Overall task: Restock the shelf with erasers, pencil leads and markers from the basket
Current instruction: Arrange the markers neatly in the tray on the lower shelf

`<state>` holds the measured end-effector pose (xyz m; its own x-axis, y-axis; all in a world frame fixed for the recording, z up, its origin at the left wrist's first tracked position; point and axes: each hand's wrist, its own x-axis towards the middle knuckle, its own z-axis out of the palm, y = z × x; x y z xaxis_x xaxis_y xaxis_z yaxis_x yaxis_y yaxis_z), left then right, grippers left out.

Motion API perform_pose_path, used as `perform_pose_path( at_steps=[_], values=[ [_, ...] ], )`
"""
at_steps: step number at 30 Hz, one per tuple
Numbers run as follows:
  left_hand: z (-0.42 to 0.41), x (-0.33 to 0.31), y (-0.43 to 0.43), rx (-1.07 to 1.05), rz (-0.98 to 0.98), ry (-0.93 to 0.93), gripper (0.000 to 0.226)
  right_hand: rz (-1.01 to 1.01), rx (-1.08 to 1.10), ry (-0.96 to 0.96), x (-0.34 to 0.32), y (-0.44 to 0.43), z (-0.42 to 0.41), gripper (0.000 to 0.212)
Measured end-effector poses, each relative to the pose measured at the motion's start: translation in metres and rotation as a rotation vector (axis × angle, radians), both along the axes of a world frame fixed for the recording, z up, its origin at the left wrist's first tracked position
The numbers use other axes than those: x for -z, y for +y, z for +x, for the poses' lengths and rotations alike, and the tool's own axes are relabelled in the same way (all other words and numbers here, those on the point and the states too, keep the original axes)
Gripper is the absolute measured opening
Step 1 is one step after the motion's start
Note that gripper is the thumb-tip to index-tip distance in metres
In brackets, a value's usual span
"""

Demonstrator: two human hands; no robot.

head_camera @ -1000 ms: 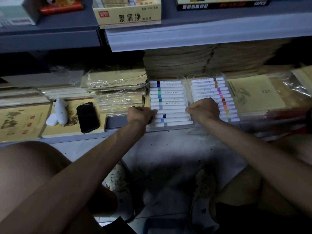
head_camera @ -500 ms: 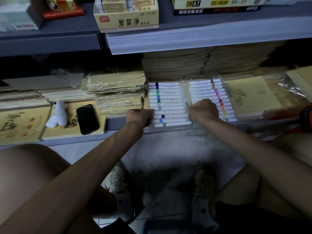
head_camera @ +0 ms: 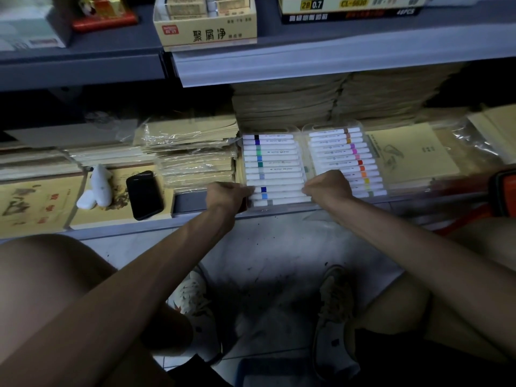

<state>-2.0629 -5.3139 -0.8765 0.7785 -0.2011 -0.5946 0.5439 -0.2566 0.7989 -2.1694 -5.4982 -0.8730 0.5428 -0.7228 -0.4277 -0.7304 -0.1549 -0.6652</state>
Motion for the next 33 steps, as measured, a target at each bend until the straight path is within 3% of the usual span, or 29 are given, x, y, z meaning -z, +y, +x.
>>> perform_pose_path(
  at_steps=[3,16,30,33],
  values=[
    [0.0,-0.003,-0.001,0.01,0.0,0.006,0.023,-0.022,0.016,-0.017,-0.001,-0.001,0.001,0.025],
    [-0.005,-0.006,0.009,0.074,0.038,0.069,0.03,-0.129,-0.067,0.077,-0.006,-0.002,-0.007,0.033],
    [-0.007,-0.005,0.013,-0.012,-0.108,0.165,0.029,-0.16,-0.096,0.169,-0.017,-0.003,-0.015,0.022],
    [-0.01,-0.007,0.013,-0.004,-0.143,0.19,0.016,-0.125,-0.043,0.16,-0.013,-0.003,-0.017,0.017]
  ],
)
